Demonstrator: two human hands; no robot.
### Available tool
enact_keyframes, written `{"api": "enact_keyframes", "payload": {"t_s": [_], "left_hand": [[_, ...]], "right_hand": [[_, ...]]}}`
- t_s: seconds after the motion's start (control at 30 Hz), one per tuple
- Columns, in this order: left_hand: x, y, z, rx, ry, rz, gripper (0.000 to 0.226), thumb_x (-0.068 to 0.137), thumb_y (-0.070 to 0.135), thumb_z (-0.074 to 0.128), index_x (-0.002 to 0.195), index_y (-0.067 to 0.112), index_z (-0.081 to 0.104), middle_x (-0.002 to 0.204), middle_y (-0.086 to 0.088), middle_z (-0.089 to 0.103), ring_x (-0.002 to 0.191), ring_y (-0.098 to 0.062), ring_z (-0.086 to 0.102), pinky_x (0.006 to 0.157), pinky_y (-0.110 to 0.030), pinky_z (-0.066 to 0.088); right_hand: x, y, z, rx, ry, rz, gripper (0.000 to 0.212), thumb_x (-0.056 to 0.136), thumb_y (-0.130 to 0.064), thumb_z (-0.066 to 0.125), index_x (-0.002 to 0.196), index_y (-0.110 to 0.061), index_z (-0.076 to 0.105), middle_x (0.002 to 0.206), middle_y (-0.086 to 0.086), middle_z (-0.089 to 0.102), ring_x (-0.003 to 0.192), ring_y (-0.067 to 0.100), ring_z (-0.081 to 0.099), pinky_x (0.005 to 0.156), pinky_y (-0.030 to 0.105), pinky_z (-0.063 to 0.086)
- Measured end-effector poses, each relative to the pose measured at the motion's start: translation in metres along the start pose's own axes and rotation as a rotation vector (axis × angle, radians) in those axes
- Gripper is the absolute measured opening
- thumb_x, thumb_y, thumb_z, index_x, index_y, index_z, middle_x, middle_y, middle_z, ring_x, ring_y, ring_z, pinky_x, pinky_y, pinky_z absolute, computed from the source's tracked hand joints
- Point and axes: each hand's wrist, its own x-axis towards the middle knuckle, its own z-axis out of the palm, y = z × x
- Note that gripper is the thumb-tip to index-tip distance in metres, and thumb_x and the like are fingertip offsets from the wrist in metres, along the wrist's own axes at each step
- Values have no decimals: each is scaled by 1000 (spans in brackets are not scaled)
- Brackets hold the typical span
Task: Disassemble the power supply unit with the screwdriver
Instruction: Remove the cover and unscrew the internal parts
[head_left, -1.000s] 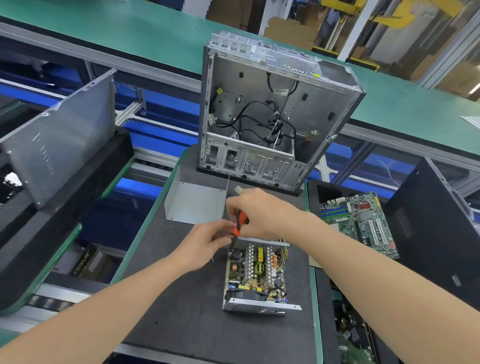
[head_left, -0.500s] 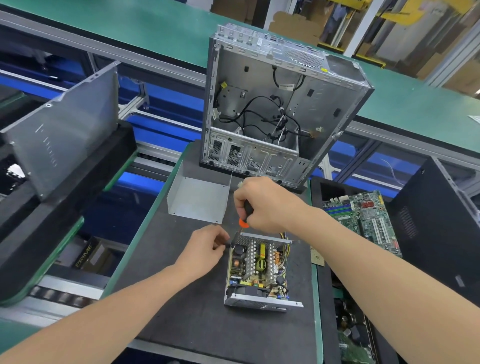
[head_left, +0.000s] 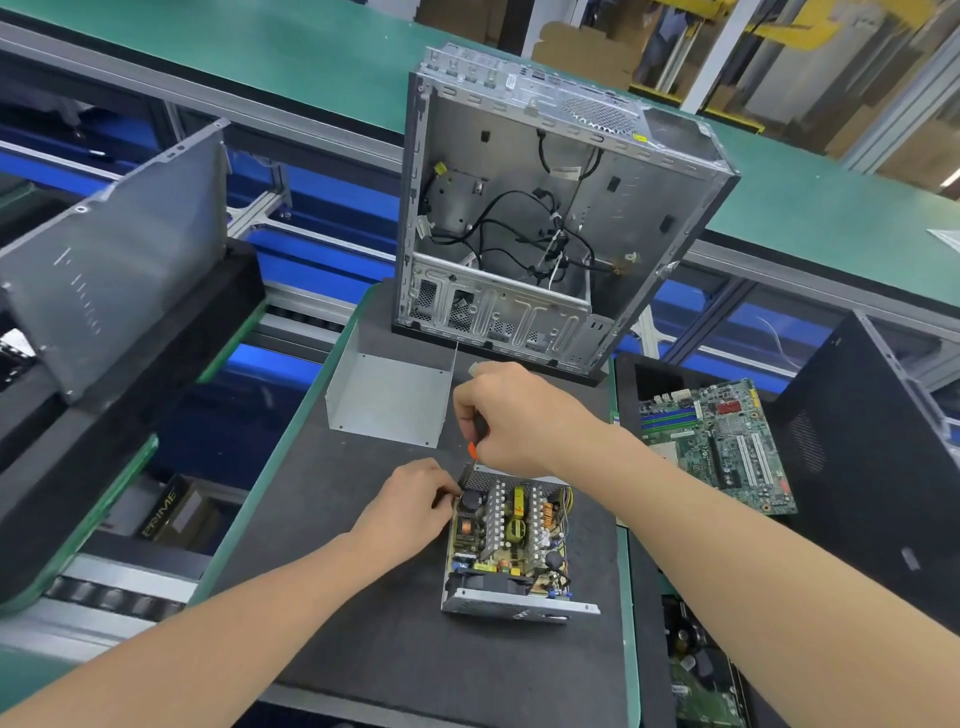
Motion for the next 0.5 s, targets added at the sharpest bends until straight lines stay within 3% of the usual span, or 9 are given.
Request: {"api": "enact_keyframes", "payload": {"t_s": [0.1, 0.2, 0.33, 0.5], "left_hand": [[0, 0, -3, -64, 31, -65, 19, 94, 13, 65, 101, 20, 81, 102, 6, 70, 90, -9, 63, 91, -26, 52], [1, -2, -6, -140, 61, -124, 18, 90, 11, 68, 95, 22, 81, 94, 10, 73, 79, -1, 63, 78, -8, 47], [3, -5, -10, -172, 60, -149, 20, 91, 10, 67, 95, 23, 81, 92, 12, 75, 76, 11, 59, 69, 4, 39], [4, -6, -9, -165, 55, -138, 21, 91, 8, 66, 98, 21, 82, 97, 9, 76, 75, 10, 58, 68, 4, 38]], "right_hand": [[1, 1, 2, 17, -13, 15, 28, 74, -4, 63, 69, -29, 52, 88, -10, 44, 92, 23, 59, 67, 38, 55], [1, 2, 4, 34, -30, 28, 28, 76, -5, 64, 70, -29, 52, 89, -7, 47, 110, 27, 60, 77, 41, 58], [0, 1, 7, 54, -43, 43, 29, 76, -5, 67, 71, -31, 52, 94, -4, 49, 97, 25, 62, 84, 42, 57], [1, 1, 6, 58, -33, 59, 25, 75, -8, 68, 73, -30, 55, 92, -5, 52, 91, 21, 59, 76, 43, 57]]}}
